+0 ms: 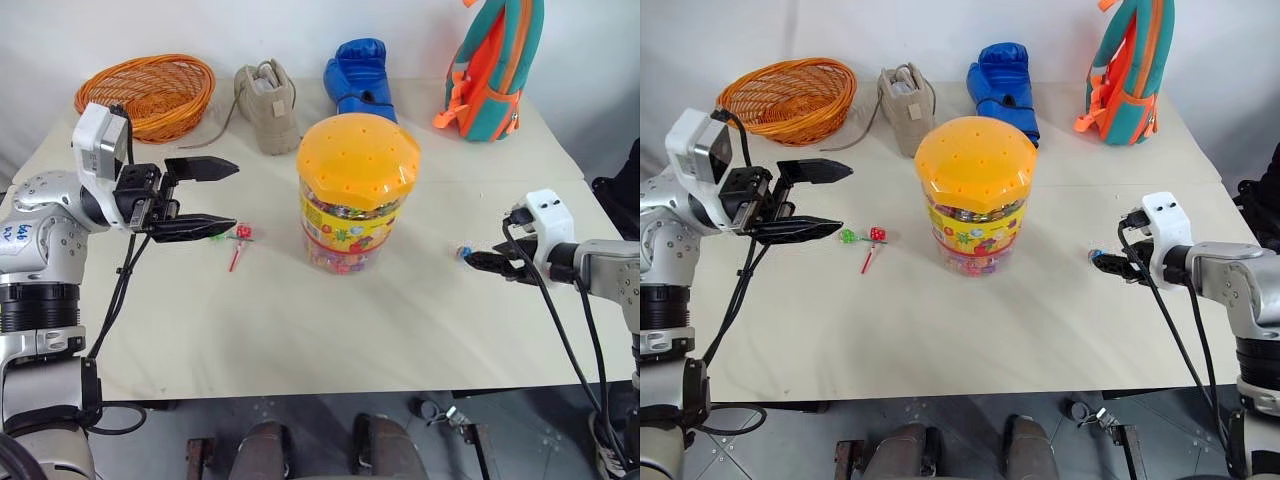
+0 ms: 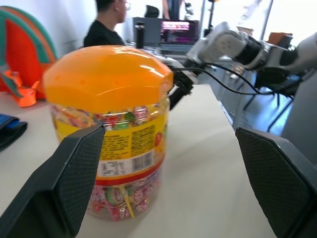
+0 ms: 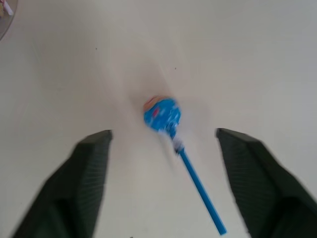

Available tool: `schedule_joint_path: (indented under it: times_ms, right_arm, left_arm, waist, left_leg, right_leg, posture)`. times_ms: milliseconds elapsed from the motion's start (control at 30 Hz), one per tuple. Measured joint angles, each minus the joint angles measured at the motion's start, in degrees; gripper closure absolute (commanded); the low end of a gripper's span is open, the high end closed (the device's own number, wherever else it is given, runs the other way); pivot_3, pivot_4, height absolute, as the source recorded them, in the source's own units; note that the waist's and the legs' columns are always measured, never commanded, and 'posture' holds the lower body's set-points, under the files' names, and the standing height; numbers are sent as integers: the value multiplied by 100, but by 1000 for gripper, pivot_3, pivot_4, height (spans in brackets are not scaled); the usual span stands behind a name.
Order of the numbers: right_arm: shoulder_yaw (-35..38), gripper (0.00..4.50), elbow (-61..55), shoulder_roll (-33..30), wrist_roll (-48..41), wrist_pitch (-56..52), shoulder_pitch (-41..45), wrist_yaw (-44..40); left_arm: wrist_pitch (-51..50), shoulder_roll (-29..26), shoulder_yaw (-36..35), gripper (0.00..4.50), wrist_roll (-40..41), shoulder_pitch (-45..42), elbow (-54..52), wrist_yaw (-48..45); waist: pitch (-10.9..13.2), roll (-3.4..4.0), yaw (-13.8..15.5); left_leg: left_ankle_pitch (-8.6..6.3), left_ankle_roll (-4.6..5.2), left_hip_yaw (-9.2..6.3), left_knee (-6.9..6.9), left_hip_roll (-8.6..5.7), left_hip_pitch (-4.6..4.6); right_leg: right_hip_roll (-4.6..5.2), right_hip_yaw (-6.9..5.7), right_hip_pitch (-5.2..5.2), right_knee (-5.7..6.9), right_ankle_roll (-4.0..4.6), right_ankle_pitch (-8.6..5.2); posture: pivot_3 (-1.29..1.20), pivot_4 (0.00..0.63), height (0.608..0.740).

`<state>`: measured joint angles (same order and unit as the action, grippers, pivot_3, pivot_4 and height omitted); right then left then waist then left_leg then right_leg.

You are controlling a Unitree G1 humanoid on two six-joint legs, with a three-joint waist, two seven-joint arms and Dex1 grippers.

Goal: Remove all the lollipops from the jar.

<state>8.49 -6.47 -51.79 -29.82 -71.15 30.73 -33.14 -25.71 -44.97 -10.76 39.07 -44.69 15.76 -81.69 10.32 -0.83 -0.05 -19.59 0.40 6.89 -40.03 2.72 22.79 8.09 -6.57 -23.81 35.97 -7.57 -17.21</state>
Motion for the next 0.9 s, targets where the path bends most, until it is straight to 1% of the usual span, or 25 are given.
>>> schedule_joint_path:
  times_ms: [100,200,300,433,533,600,767,900]
  right_arm:
    - [65,76,-58,-163,-114,124,1,-300]
    - [137,76,-273,-381,-289,296,75,-704]
    - [231,76,-571,-625,-568,647,200,-1336]
    - [429,76,-986,-700,-985,1520,279,-2421]
    - [336,76,-1059,-693,-917,2548,285,-3155]
    - [242,76,-895,-610,-775,3095,285,-3437]
    - [-171,76,-188,-282,-362,3822,297,-3645]
    - [-184,76,-64,-168,-296,3994,282,-3643]
  left_arm:
    - [-253,65,-108,0,113,16,-127,255]
    - [-322,193,-302,0,336,55,-219,290]
    - [-318,177,-351,0,329,231,-293,291]
    - [-319,43,-333,0,218,317,-310,286]
    - [-354,-239,-374,0,173,601,-287,185]
    - [-374,-267,-409,0,165,773,-189,179]
    - [-488,-420,-686,0,166,1420,-190,232]
    - [-532,-542,-970,0,233,1798,-432,228]
  waist:
    - [0,0,5]
    - [0,0,-2]
    - [0,0,-9]
    - [0,0,-2]
    - [0,0,-6]
    - [0,0,-7]
    - [0,-1,-6]
    - [0,0,-3]
  left_leg:
    - [0,0,-1,0,0,1]
    - [0,0,-1,0,0,-1]
    - [0,0,0,3,1,-2]
    - [0,0,0,2,1,-2]
    - [0,0,2,3,1,-4]
    - [0,-1,2,2,1,-5]
    - [0,-1,1,0,1,-4]
    - [0,-1,0,0,2,-4]
  right_leg:
    - [1,0,0,-1,0,0]
    - [0,0,0,0,0,0]
    - [-1,0,0,-1,0,0]
    - [-1,0,1,-2,0,0]
    - [-1,2,1,-3,0,0]
    - [-1,1,2,-2,0,0]
    - [0,0,2,-1,0,0]
    - [0,-1,3,-1,0,0]
  posture:
    - [0,150,740]
    - [0,150,740]
    - [0,150,740]
    - [0,150,740]
    - [0,150,740]
    - [0,150,740]
    - [0,150,740]
    - [0,150,740]
